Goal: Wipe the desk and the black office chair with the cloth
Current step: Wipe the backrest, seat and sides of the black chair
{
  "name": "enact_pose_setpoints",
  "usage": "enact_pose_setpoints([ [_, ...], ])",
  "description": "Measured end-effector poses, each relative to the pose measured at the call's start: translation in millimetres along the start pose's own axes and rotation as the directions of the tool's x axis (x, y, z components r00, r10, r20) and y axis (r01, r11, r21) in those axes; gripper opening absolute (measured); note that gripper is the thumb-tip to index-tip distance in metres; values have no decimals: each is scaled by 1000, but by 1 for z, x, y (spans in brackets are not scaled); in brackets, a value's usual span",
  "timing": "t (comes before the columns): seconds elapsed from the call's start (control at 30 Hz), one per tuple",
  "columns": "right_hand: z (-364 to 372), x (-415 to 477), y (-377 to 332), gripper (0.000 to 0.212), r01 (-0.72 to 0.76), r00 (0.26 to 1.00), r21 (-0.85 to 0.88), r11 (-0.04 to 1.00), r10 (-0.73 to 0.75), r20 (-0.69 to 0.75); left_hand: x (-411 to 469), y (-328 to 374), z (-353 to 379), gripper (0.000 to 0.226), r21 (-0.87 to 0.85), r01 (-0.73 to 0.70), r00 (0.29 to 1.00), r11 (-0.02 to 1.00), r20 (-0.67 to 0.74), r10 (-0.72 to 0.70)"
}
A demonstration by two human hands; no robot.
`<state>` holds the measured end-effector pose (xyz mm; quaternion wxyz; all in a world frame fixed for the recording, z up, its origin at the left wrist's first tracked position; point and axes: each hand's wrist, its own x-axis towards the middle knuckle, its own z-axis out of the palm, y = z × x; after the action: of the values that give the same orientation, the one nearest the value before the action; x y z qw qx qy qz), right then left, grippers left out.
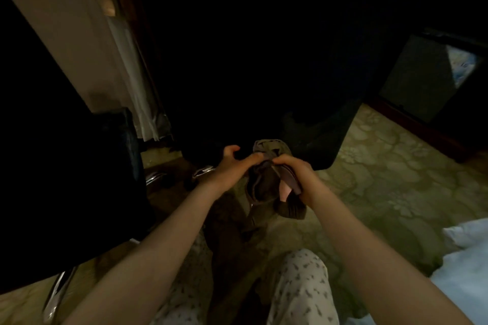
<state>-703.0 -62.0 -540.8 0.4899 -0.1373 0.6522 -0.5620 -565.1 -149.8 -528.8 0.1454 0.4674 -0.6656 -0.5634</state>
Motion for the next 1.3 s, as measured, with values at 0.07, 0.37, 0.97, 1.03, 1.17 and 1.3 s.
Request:
enact_pose_setpoints([
  [0.07, 7, -8, 7, 53, -23, 995, 134, 991, 10, 100, -8, -7, 7, 80, -5, 150, 979, 989, 143, -148],
  [0.37, 29, -18, 15, 50, -63, 927, 334, 940, -69, 368, -19, -24, 3, 68, -421, 316, 942, 850, 244, -230],
  [0.97, 40, -17, 5, 36, 15, 950, 161, 987, -64, 307, -17, -41, -12, 44, -436, 121, 991, 892, 110, -81],
  [1.03, 39, -18, 5, 35, 11, 942, 197, 980, -76, 327, -17, -46, -16, 49, -482, 169, 976, 860, 204, -77],
  [1.17, 40, -22, 5, 36, -10, 936, 214, 977, -67, 346, -7, -51, -16, 35, -516, 156, 987, 842, 109, -116],
  [1.3, 48, -22, 6, 35, -11, 951, 177, 984, -44, 307, -5, -48, -24, 22, -475, 132, 983, 870, -53, -178],
])
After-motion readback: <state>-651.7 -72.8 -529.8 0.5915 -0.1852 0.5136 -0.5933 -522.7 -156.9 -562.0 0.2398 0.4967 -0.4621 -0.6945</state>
